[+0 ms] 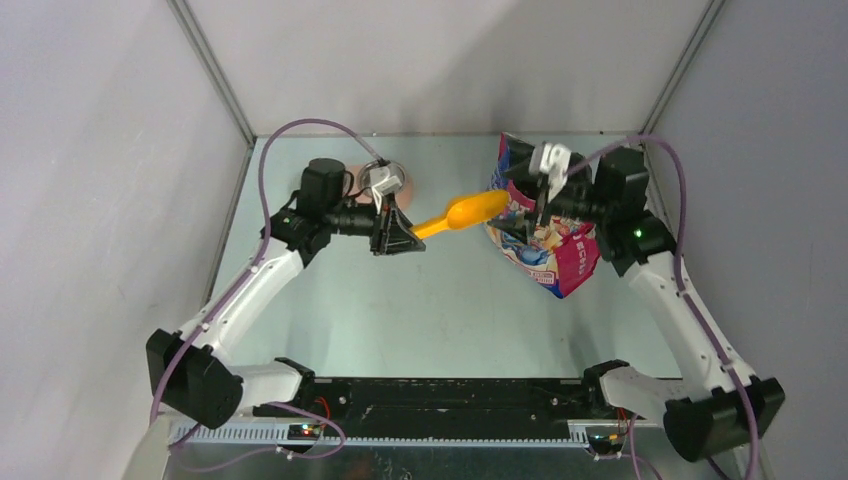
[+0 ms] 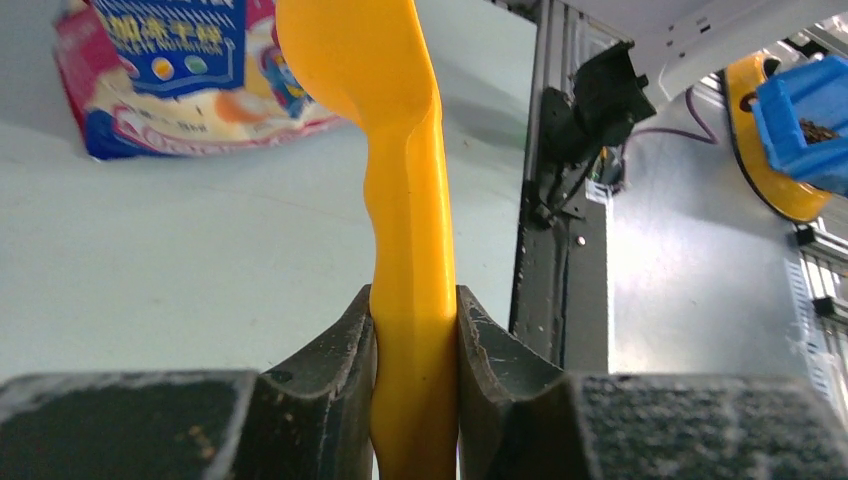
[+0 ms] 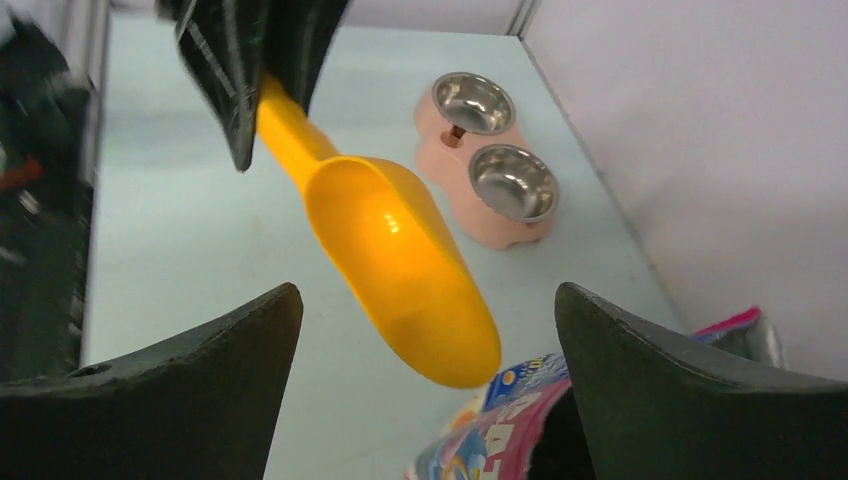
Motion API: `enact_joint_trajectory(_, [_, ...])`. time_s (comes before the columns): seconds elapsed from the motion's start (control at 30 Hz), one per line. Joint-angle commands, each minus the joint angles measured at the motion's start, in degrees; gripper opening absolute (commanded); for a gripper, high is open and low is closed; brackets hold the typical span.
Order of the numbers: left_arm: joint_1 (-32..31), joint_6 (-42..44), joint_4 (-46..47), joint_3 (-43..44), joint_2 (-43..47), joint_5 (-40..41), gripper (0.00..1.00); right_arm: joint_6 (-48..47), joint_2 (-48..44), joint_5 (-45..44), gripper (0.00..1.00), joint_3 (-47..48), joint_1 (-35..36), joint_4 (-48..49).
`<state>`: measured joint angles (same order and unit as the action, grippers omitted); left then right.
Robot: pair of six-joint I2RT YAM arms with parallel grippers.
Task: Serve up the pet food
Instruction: Adjust the spatula.
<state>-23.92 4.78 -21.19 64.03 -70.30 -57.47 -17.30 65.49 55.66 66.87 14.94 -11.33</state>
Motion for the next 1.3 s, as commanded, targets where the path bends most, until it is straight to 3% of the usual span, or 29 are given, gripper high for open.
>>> enact_joint_trajectory(0.0, [-0.92, 5.53, -7.55, 3.25, -1.34, -3.92, 0.0, -32.46, -6.8, -9.9, 1.0, -3.89, 6.04, -10.53])
enact_joint_trajectory(0.3, [-1.56, 4.35, -6.62, 2.11, -2.03, -4.36, 0.0, -45.11, -5.69, -19.41, 1.0, -7.63, 15.06, -14.07])
enact_joint_trajectory(0.57, [-1.57, 1.78, -2.75, -0.19, -1.7, -4.27, 0.0, -47.27, -5.86, -25.21, 1.0, -12.77, 19.49, -8.77])
enact_joint_trajectory(0.8, [-1.57, 9.03, -8.09, 0.52, -1.28, -1.02, 0.0, -32.86, -6.96, -17.92, 1.0, -8.0, 15.62, -9.68])
enact_joint_trajectory(1.0, [-1.57, 13.62, -12.91, 1.34, -1.19, -0.29, 0.0, -18.98, -7.32, -2.04, 1.0, -5.54, 8.55, -9.0])
enact_joint_trajectory(1.13, [-1.57, 16.96, -18.37, 3.43, -2.83, -0.03, 0.0, -9.83, -5.36, 1.55, 0.91, -5.57, 5.0, -4.07])
enact_joint_trajectory(1.27, [-1.49, 16.69, -18.16, 4.31, -3.0, -0.42, 0.0, -5.43, -1.7, 1.8, 0.85, -5.52, 3.35, -1.53])
